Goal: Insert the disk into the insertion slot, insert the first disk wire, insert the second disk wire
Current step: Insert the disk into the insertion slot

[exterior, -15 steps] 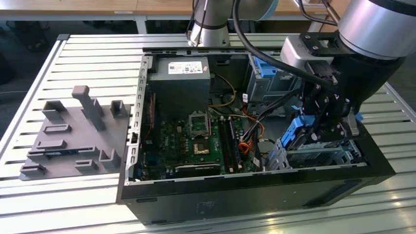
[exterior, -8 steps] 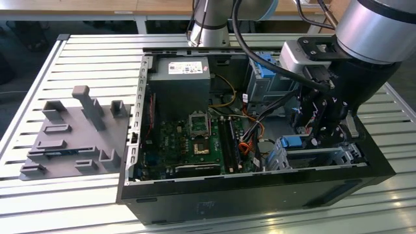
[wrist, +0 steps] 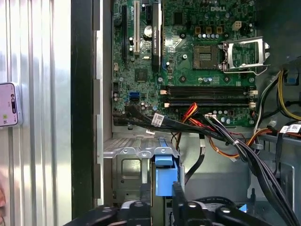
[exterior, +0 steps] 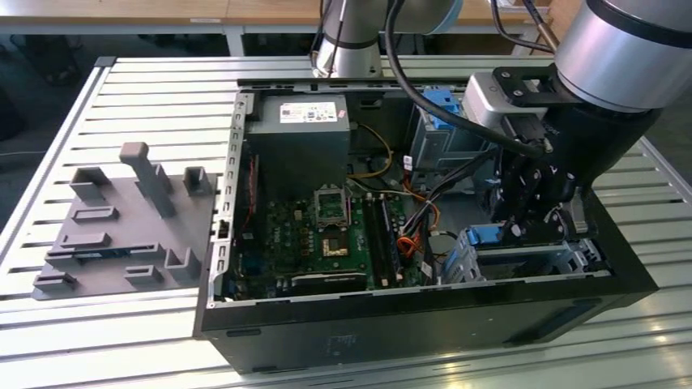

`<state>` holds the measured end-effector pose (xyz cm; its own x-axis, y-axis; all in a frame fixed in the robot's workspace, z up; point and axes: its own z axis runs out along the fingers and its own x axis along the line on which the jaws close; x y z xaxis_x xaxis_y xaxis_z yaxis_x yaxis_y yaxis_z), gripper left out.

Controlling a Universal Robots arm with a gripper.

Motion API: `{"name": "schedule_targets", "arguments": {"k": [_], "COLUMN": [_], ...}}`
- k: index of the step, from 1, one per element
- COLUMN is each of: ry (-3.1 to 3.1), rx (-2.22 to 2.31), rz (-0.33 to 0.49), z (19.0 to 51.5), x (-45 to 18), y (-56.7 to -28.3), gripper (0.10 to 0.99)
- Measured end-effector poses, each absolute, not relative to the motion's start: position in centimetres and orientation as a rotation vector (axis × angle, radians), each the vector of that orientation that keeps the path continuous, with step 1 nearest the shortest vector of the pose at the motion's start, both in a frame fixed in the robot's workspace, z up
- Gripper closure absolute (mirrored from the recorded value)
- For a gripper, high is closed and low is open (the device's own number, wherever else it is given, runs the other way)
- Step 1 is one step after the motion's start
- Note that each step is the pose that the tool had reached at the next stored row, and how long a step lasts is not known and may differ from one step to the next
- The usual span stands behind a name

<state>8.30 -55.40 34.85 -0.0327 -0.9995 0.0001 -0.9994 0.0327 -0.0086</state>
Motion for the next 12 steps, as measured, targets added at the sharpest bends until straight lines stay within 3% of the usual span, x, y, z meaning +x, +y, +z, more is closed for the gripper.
{"name": "schedule_targets", "arguments": {"k": [1,2,5,12], "ry": [2.253,2.253,2.253,2.253], "rx": [-2.181,-2.181,-2.181,-2.181], "rz": [-0.01,-0.01,-0.01,-0.01], "z": [34.83,34.79,34.66,34.58], "x": [8.3,8.3,8.3,8.45], "y": [-55.4,-55.4,-55.4,-55.4], "gripper": [0.784,0.784,0.957,0.98]}}
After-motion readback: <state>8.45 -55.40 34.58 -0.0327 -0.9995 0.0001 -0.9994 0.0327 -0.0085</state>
